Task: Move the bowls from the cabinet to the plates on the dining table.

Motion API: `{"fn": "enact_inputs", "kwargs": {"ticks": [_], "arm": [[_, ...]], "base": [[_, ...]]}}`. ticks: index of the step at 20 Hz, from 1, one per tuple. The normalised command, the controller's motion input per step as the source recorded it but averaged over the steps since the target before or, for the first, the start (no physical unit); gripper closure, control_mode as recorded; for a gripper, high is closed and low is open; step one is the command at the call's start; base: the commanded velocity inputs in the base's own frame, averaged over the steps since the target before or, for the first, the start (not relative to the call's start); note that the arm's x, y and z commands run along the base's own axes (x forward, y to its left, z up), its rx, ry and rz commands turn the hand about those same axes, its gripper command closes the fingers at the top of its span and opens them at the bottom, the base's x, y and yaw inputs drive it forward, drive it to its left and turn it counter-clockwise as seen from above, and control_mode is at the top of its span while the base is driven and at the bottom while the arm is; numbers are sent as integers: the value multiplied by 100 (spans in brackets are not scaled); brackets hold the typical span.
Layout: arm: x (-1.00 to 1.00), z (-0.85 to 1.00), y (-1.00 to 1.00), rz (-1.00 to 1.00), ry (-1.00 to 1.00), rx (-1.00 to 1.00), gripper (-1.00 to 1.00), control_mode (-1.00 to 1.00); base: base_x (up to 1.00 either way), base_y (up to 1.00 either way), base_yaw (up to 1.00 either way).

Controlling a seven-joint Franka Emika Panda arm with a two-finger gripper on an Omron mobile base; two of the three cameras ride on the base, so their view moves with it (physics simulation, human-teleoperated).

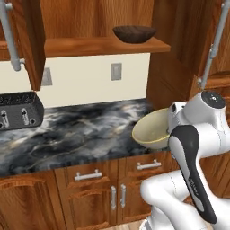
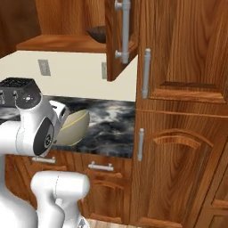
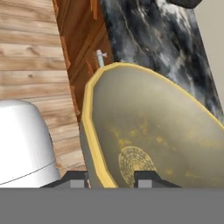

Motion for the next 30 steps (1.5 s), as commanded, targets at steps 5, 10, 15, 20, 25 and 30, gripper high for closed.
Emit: {"fn": "enact_inputs", "kwargs": {"ticks": [5,10,15,20,25,30], "arm": [[0,0,0,0,0,0,100,100],[0,0,0,0,0,0,100,100],[0,0,0,0,0,0,100,100],[0,0,0,0,0,0,100,100],[0,0,0,0,0,0,100,100],[0,0,0,0,0,0,100,100]], "base": [[-97,14,8],[-63,2,9],[-13,19,15],[1,52,31],[10,69,41],[12,64,47]]}}
